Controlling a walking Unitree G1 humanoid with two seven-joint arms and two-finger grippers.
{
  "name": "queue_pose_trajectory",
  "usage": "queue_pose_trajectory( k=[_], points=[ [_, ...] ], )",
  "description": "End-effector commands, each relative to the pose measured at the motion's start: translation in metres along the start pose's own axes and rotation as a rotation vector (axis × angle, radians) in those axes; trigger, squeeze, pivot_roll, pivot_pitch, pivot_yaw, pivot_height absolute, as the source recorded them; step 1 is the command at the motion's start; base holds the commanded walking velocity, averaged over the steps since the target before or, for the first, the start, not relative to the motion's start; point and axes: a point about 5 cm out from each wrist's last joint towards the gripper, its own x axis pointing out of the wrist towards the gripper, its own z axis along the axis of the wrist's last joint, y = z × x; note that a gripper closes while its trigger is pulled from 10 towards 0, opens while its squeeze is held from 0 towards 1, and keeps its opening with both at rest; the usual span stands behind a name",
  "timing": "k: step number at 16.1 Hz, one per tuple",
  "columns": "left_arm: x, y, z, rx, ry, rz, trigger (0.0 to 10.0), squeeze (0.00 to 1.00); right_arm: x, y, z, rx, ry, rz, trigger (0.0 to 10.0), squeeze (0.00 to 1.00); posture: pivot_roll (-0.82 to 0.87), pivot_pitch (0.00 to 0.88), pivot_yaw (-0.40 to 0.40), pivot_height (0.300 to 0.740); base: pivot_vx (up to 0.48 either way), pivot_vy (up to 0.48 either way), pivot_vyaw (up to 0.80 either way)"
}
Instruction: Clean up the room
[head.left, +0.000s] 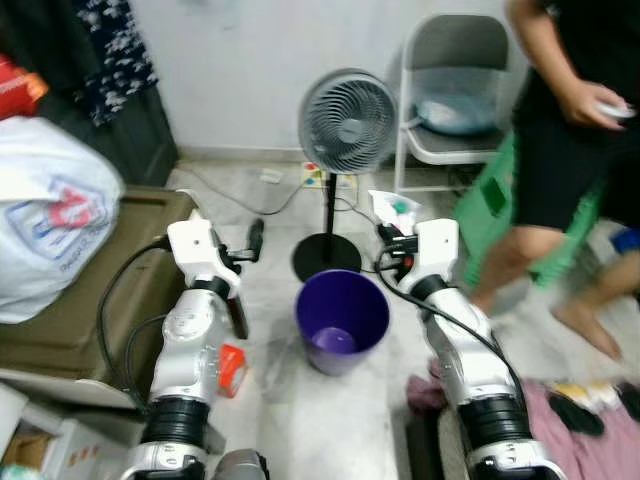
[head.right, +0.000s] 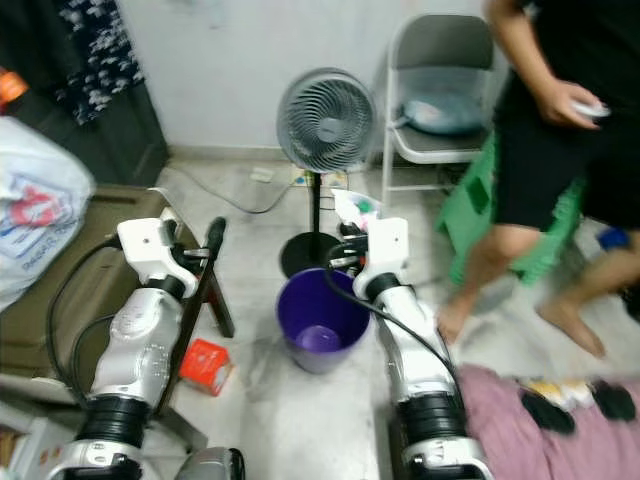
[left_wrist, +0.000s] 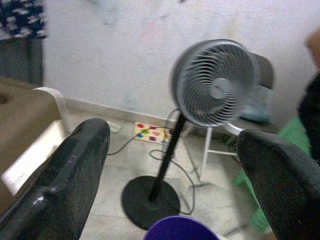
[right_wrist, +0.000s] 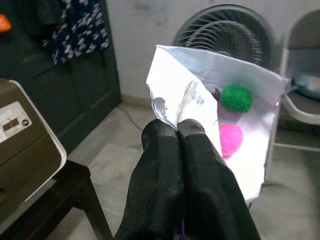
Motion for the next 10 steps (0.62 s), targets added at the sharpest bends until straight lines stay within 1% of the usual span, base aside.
queue_pose_trajectory(
  k=[1, 2, 10],
  points=[
    [0.0010, 0.0038, 0.0044, 0.010, -0.015, 0.005, 10.0, 0.00, 0.0023, 0.0045, 0.0012, 0.004, -0.008, 0.011, 10.0, 0.00, 0.00, 0.000, -0.030, 0.740, 0.289, 0.000, 0.80],
    [0.0008, 0.0038, 0.0043, 0.010, -0.014, 0.004, 10.0, 0.00, 0.0022, 0.0045, 0.0009, 0.006, -0.006, 0.011, 10.0, 0.00, 0.00, 0.000, -0.031, 0.740, 0.292, 0.000, 0.58],
    [0.0004, 0.0035, 0.0033, 0.011, -0.009, -0.002, 10.0, 0.00, 0.0021, 0.0046, 0.0001, 0.009, -0.004, 0.007, 10.0, 0.00, 0.00, 0.000, -0.030, 0.740, 0.280, 0.000, 0.00]
  ],
)
